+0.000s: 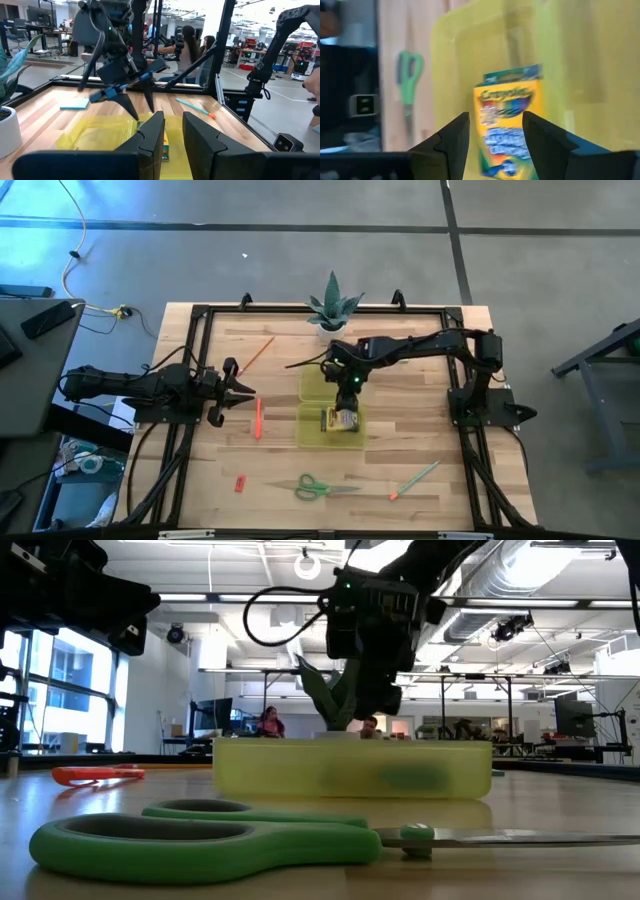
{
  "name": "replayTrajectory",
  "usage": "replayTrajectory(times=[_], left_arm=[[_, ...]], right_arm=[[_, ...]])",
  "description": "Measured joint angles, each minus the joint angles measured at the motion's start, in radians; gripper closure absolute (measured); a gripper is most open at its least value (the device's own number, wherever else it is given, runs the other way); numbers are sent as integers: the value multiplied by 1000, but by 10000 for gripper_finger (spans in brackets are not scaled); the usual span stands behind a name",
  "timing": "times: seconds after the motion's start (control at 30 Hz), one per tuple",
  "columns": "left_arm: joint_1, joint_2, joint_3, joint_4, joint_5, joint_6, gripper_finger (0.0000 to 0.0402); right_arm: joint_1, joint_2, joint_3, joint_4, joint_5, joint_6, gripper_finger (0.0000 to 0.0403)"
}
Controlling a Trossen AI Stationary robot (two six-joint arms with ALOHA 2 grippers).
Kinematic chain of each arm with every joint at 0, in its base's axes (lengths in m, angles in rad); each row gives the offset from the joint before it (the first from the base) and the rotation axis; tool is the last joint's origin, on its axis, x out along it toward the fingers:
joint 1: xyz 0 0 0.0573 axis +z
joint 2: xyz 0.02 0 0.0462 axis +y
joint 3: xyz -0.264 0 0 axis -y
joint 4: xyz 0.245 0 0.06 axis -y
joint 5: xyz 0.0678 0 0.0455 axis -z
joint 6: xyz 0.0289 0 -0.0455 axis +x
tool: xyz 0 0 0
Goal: Pack school essentials
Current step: Put the orange ball pen into the yellow school supply box
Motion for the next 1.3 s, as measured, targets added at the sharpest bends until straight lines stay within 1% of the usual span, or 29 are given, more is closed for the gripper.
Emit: replayTrajectory(times=[0.1, 0.27, 0.33, 0.53, 0.73, 0.83, 0.93, 1.0, 1.07, 1.2, 1.3], left_arm=[[0, 0, 0, 0, 0, 0, 339], [0, 0, 0, 0, 0, 0, 339], [0, 0, 0, 0, 0, 0, 339], [0, 0, 0, 0, -8, 0, 339], [0, 0, 0, -24, -45, 13, 339], [0, 0, 0, -49, -63, 19, 332], [0, 4, 0, -89, -84, 19, 311], [0, 11, 0, -110, -123, 18, 290], [0, 20, 0, -138, -188, 14, 266], [0, 46, 0, -152, -378, -79, 219], [0, 60, 10, -151, -486, -123, 201]], right_arm=[[18, 0, 8, -6, 81, -18, 229], [50, 0, -10, -17, 172, -4, 229], [62, 0, -11, -28, 195, 21, 229], [118, 0, -11, -35, 206, 80, 229], [182, -6, -11, -47, 300, 110, 229], [207, -22, -11, -56, 354, 138, 229], [226, -51, -11, -66, 422, 159, 229], [234, -75, -11, -79, 471, 160, 229], [239, -101, -11, -93, 521, 159, 229], [235, -162, -12, -131, 602, 143, 229], [223, -216, -12, -162, 671, 114, 229]])
